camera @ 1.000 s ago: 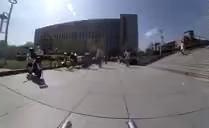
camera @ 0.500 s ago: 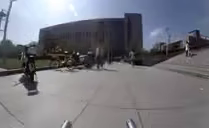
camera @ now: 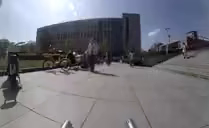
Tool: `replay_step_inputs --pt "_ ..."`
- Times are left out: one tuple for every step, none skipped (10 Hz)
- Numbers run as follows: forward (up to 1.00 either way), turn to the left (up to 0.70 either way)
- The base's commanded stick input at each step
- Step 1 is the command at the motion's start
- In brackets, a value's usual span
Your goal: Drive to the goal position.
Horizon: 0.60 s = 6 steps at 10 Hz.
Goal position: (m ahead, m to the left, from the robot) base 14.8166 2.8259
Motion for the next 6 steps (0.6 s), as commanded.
replay_step_inputs --pt "1.0 -0.4" --pt "1.0 -0.4" --pt "1.0 -0.28" --pt "1.0 0.0" --pt "1.0 0.0" --pt "1.0 0.0"
